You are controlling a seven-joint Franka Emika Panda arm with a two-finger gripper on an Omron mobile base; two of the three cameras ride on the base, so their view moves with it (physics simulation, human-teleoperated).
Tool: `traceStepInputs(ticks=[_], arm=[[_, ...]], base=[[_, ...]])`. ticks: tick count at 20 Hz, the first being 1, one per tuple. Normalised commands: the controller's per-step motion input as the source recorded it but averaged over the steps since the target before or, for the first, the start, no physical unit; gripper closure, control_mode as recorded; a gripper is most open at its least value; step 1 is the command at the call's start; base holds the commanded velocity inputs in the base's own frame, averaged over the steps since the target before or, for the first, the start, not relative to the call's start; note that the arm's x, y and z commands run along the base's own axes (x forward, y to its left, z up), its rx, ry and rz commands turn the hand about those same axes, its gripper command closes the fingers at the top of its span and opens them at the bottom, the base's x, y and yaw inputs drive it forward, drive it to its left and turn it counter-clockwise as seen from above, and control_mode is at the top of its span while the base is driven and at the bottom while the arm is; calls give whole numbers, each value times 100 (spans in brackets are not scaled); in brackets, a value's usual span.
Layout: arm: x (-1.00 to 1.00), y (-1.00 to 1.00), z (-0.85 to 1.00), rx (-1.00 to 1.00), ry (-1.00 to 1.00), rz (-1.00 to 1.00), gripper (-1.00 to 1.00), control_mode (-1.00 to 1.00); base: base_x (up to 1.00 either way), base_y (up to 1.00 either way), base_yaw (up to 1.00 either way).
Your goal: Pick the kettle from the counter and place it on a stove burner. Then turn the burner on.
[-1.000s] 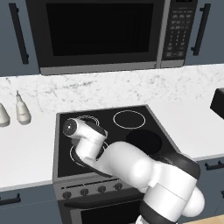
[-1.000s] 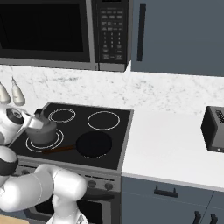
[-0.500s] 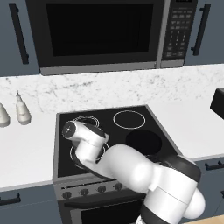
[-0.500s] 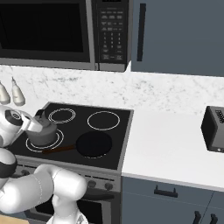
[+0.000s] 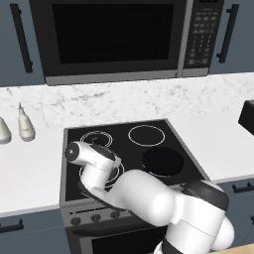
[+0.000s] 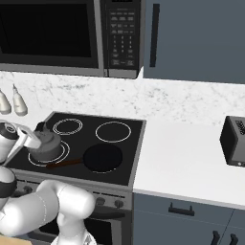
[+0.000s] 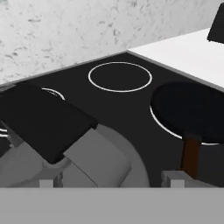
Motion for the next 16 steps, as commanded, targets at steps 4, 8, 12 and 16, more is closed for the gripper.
traceStepInputs(ticks=[4,8,12,16], arm=[[-28,0,-1,0,0,0,-100,-100],[-16,0,0,0,0,0,-100,-100],[-18,17,5,0,-3,0,-100,-100],[-31,34,14,-1,-5,3,-100,-100]], base=[[0,0,0],[0,0,0],[0,0,0],[0,0,0]])
